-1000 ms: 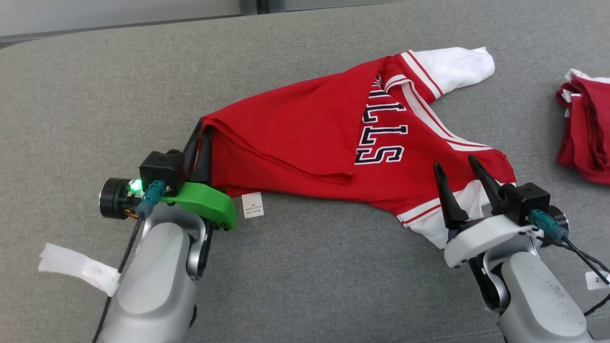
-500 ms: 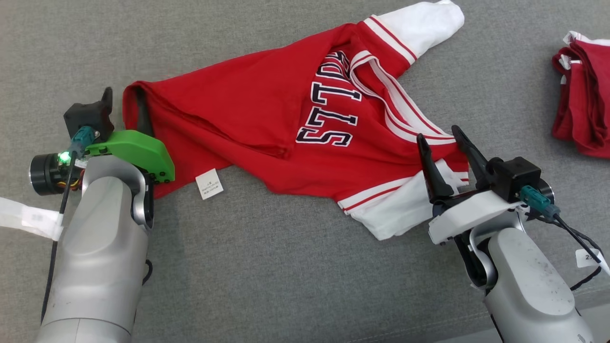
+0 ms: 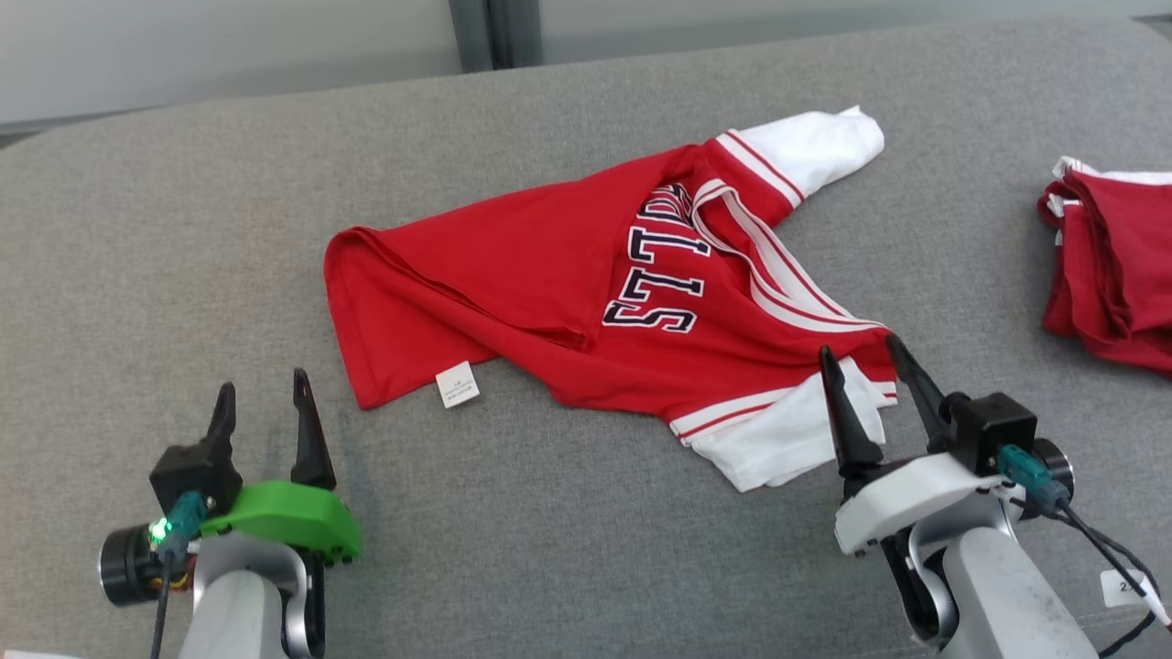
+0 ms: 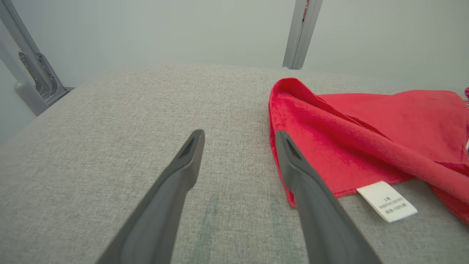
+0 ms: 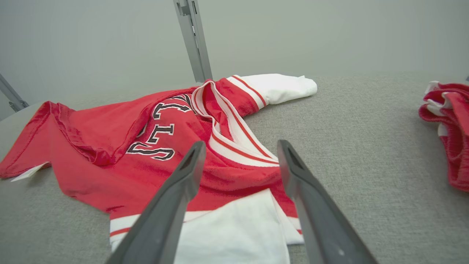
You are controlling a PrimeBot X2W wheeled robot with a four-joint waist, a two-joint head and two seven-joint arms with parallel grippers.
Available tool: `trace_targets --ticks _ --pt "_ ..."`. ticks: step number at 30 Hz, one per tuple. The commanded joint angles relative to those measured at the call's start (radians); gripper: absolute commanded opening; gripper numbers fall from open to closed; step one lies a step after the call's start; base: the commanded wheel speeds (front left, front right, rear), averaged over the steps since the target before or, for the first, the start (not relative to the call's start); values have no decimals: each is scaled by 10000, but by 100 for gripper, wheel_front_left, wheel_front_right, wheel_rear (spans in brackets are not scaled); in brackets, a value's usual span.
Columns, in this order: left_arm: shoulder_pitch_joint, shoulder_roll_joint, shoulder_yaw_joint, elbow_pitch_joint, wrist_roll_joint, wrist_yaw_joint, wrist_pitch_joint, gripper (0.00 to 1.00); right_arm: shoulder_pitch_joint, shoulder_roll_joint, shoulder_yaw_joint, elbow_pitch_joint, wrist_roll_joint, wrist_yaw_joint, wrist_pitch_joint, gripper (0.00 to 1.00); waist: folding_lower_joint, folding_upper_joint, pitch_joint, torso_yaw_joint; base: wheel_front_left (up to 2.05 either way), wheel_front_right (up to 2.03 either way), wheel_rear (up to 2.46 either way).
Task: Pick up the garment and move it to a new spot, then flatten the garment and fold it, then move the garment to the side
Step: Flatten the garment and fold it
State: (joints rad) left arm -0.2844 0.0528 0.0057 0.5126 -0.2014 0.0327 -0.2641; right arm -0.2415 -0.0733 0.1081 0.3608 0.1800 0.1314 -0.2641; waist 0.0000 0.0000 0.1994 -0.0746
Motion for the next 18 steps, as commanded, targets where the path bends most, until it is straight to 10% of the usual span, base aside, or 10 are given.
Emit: trace_targets --ticks 1,18 --pt "459 -8 -25 -157 60 8 -1 100 287 30 32 65 -99 -15 -1 100 0 0 -847 363 0 0 0" --pt "2684 -7 -780 -1382 -538 270 -1 100 1378 182 -90 371 -255 -15 0 100 0 0 -1999 324 0 0 0"
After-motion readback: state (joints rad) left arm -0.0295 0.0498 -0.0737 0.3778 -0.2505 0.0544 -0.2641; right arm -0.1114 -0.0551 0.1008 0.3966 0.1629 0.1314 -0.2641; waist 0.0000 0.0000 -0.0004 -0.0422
